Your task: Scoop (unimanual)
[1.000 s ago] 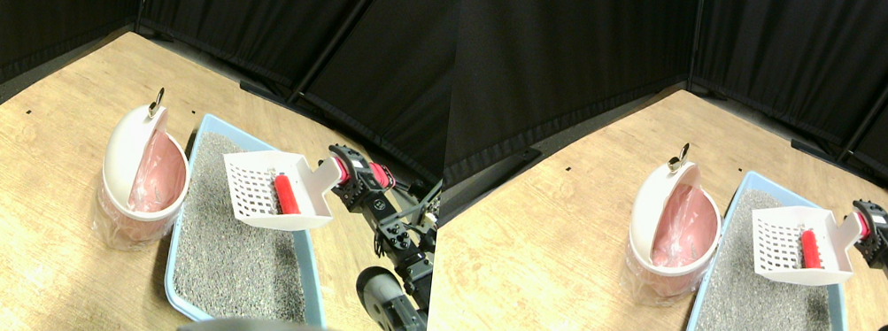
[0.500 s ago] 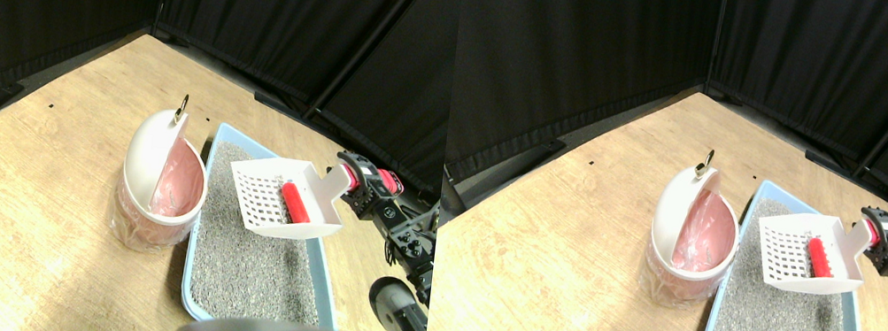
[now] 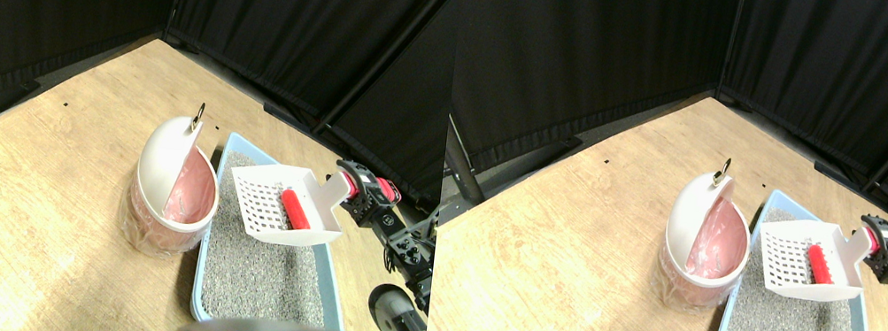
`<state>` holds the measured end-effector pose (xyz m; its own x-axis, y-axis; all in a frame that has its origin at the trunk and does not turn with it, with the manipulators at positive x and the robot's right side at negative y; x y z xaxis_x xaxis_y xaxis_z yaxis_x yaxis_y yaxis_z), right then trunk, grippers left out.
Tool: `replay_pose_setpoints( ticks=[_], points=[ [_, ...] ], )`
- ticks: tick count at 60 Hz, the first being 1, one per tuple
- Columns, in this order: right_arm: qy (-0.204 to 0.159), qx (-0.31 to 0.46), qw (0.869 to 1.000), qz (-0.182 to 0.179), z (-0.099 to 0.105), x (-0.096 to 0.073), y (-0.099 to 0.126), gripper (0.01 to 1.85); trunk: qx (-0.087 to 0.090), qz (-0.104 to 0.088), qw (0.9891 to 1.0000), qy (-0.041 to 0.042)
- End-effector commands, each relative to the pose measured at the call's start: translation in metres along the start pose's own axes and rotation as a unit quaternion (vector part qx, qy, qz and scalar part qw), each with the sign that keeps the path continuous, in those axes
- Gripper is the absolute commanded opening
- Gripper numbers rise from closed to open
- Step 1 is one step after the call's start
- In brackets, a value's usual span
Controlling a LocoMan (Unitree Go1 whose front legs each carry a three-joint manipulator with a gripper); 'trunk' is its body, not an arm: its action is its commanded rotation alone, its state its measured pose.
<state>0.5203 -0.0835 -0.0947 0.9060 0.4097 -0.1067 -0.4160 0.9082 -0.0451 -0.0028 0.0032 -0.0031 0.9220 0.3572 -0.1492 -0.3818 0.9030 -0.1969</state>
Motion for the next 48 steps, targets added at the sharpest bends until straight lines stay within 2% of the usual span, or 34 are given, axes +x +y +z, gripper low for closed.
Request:
replay_pose_setpoints(
  ticks=[1, 5, 7, 22, 31, 48],
  points=[
    [-0.022, 0.016, 1.0, 0.008, 0.005, -0.001, 0.001, 0.05, 0.005, 0.015, 0.9999, -0.0063],
    [-0.022, 0.016, 1.0, 0.013, 0.006, 0.001, 0.002, 0.05, 0.005, 0.018, 0.9998, -0.0077],
    [-0.027, 0.009, 0.999, 0.027, 0.005, 0.004, 0.002, 0.05, 0.005, 0.018, 0.9998, -0.0077],
    [-0.017, -0.018, 0.999, 0.036, 0.009, 0.011, 0.005, 0.05, 0.003, 0.024, 0.9996, -0.0118],
    [0.004, -0.056, 0.997, 0.044, 0.014, 0.018, 0.01, 0.05, 0.003, 0.025, 0.9996, -0.0126],
    [0.036, -0.097, 0.994, 0.03, 0.025, 0.027, 0.016, 0.05, 0.002, 0.025, 0.9996, -0.0109]
  ],
)
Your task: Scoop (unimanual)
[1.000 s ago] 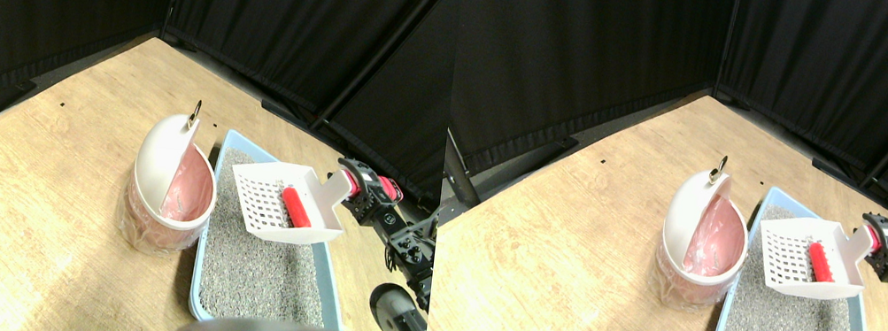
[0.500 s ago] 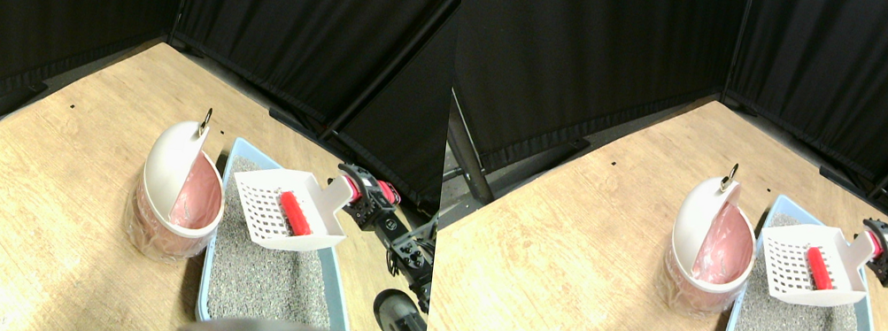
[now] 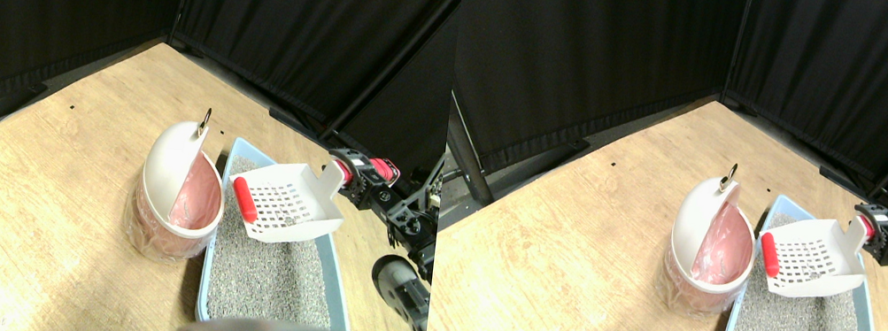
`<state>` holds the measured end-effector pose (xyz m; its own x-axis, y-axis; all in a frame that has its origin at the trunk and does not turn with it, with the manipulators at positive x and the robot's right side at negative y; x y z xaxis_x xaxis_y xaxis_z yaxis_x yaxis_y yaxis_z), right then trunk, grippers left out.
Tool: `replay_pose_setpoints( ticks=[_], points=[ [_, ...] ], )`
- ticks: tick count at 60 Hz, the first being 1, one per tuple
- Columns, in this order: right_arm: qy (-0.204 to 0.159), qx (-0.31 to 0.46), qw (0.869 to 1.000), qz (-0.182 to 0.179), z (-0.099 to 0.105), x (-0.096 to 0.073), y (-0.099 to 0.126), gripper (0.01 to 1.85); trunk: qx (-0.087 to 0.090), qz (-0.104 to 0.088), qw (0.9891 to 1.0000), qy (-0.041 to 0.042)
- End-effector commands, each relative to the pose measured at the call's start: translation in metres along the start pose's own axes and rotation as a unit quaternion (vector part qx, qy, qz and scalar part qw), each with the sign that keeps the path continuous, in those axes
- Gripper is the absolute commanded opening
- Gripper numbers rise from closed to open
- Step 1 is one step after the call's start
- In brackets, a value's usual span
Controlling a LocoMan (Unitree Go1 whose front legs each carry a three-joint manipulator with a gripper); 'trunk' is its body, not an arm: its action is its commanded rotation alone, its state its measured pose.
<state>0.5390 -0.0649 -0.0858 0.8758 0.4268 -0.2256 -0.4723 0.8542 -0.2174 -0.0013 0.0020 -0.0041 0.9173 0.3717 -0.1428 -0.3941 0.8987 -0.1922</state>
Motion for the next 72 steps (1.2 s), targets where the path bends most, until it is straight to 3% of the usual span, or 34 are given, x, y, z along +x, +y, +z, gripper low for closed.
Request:
replay_pose_setpoints(
  ticks=[1, 9, 33, 56, 67, 72],
  points=[
    [-0.018, -0.004, 1.0, 0.003, 0.016, 0.003, 0.005, 0.05, 0.0, 0.018, 0.9998, -0.0061],
    [-0.011, -0.008, 1.0, -0.009, 0.022, 0.005, 0.007, 0.05, -0.002, 0.019, 0.9998, -0.0073],
    [0.006, -0.024, 1.0, 0.001, 0.023, 0.012, 0.012, 0.05, -0.001, 0.02, 0.9998, -0.0011],
    [-0.022, 0.033, 0.999, -0.014, 0.004, 0.011, -0.013, 0.05, 0.012, 0.0, 0.9999, 0.0054],
    [-0.052, 0.104, 0.991, -0.068, -0.007, -0.002, -0.031, 0.05, 0.02, -0.018, 0.9996, 0.0075],
    [-0.065, 0.133, 0.986, -0.075, -0.013, -0.007, -0.039, 0.05, 0.024, -0.026, 0.9993, 0.0083]
  ],
)
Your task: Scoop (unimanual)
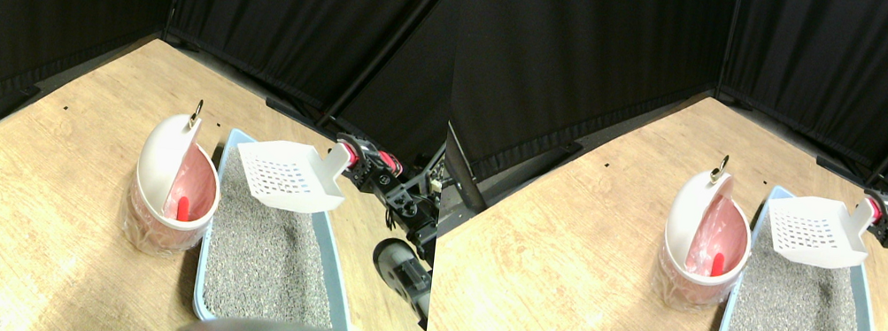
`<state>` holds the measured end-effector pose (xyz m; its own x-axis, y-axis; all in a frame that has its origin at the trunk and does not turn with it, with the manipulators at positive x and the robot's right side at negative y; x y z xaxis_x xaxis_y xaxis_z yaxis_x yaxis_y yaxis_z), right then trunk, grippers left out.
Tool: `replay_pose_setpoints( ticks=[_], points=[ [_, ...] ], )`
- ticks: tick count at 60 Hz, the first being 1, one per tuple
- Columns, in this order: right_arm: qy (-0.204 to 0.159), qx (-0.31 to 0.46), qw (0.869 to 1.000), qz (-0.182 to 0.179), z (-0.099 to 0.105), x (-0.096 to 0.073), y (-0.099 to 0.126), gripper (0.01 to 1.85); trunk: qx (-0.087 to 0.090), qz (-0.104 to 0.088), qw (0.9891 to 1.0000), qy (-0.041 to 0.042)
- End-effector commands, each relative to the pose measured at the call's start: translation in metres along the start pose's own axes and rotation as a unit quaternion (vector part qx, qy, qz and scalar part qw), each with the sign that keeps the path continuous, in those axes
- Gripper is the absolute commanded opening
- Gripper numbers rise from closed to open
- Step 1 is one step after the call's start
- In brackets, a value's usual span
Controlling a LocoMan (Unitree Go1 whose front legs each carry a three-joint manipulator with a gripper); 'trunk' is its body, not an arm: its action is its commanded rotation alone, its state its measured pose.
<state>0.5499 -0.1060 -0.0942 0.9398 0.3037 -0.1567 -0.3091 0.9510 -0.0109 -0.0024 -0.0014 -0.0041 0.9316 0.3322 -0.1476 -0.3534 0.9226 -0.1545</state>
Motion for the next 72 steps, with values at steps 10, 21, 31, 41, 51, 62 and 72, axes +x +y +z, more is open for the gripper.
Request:
replay_pose_setpoints(
  ticks=[10, 21, 31, 41, 51, 62, 72],
  points=[
    [-0.068, 0.052, 0.996, -0.011, 0.001, -0.012, -0.019, 0.05, 0.012, -0.024, 0.9996, 0.004],
    [-0.091, 0.072, 0.993, -0.031, -0.007, -0.023, -0.038, 0.05, 0.022, -0.046, 0.9987, 0.0059],
    [-0.102, 0.088, 0.989, -0.054, -0.017, -0.034, -0.052, 0.05, 0.031, -0.065, 0.9974, 0.0093],
    [-0.126, 0.099, 0.986, -0.051, -0.029, -0.042, -0.065, 0.05, 0.037, -0.083, 0.9958, 0.0106],
    [-0.13, 0.113, 0.983, -0.07, -0.043, -0.049, -0.072, 0.05, 0.042, -0.094, 0.9946, 0.013],
    [-0.111, 0.131, 0.98, -0.096, -0.062, -0.051, -0.077, 0.05, 0.046, -0.1, 0.9938, 0.0158],
    [-0.102, 0.149, 0.979, -0.099, -0.074, -0.053, -0.076, 0.05, 0.048, -0.102, 0.9934, 0.0179]
  ],
)
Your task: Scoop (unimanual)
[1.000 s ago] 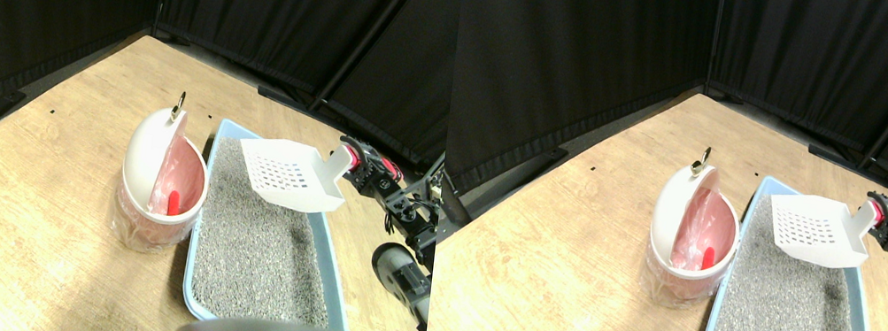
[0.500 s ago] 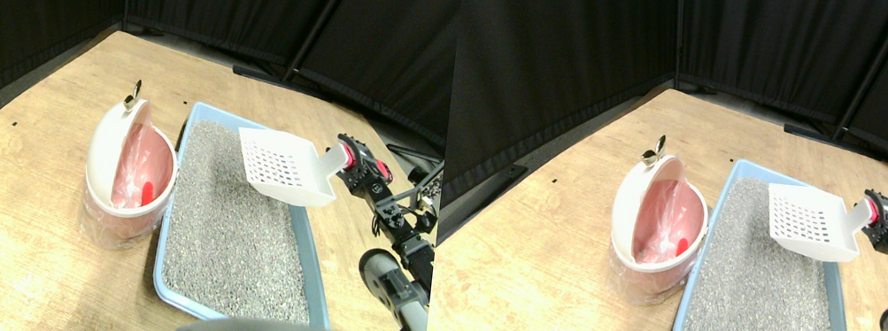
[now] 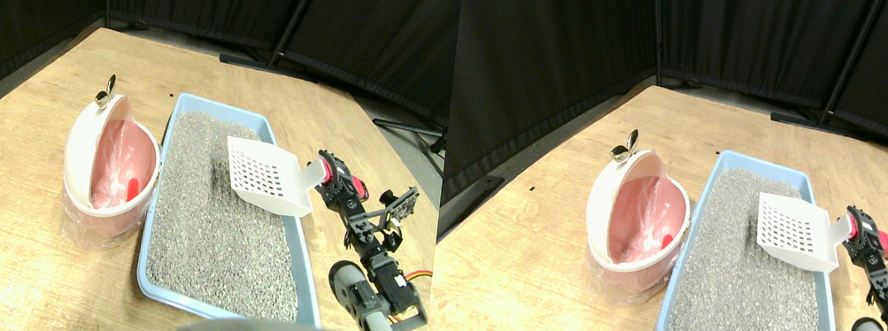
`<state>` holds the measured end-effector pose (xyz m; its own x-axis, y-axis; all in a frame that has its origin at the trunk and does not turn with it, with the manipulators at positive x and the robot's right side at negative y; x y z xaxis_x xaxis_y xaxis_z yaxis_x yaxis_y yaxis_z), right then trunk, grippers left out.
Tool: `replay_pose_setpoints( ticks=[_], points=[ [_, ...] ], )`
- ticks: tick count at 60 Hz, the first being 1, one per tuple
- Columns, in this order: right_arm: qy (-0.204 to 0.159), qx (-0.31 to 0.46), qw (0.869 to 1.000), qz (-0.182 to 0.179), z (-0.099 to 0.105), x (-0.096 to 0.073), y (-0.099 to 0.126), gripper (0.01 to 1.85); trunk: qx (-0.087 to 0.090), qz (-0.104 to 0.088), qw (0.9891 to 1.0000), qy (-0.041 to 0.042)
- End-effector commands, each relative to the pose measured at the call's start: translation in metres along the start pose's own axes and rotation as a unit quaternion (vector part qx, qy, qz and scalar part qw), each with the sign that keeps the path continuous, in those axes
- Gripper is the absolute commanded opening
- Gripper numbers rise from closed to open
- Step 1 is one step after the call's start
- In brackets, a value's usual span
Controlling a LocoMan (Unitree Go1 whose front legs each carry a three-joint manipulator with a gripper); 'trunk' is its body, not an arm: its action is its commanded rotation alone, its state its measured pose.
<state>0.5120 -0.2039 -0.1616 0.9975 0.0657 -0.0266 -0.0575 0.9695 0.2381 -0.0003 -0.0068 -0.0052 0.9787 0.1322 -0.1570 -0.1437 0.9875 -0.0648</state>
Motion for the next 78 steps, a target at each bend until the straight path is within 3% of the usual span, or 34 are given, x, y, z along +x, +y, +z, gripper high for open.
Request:
replay_pose_setpoints(
  ticks=[1, 19, 33, 37, 56, 58, 62, 64, 65, 68, 72, 78],
  points=[
    [-0.019, 0.018, 1.0, 0.016, 0.001, 0.001, 0.006, 0.05, -0.013, -0.001, 0.9999, 0.0013],
    [-0.01, 0.024, 1.0, 0.004, -0.022, 0.002, -0.002, 0.05, -0.013, -0.001, 0.9999, 0.0032],
    [0.009, 0.026, 0.999, -0.03, -0.033, 0.0, -0.014, 0.05, -0.011, -0.003, 0.9999, 0.0046],
    [0.022, 0.027, 0.998, -0.047, -0.035, -0.002, -0.016, 0.05, -0.012, -0.003, 0.9999, 0.0056],
    [0.063, 0.028, 0.996, -0.054, -0.046, -0.003, -0.022, 0.05, -0.013, -0.002, 0.9999, 0.0079],
    [0.082, 0.031, 0.994, -0.072, -0.045, -0.004, -0.023, 0.14, -0.012, -0.003, 0.9999, 0.0081],
    [0.104, 0.027, 0.991, -0.076, -0.044, -0.007, -0.025, 0.69, -0.012, -0.003, 0.9999, 0.0085],
    [0.108, 0.028, 0.991, -0.078, -0.043, -0.008, -0.025, 0.76, -0.012, -0.004, 0.9999, 0.0085],
    [0.121, 0.032, 0.989, -0.085, -0.042, -0.009, -0.025, 0.97, -0.012, -0.005, 0.9999, 0.009],
    [0.145, 0.034, 0.985, -0.092, -0.037, -0.01, -0.025, 1.33, -0.012, -0.005, 0.9999, 0.0081],
    [0.155, 0.042, 0.983, -0.085, -0.033, -0.012, -0.025, 1.51, -0.011, -0.006, 0.9999, 0.0088],
    [0.159, 0.044, 0.983, -0.077, -0.027, -0.016, -0.023, 1.59, -0.01, -0.009, 0.9999, 0.0078]
  ],
)
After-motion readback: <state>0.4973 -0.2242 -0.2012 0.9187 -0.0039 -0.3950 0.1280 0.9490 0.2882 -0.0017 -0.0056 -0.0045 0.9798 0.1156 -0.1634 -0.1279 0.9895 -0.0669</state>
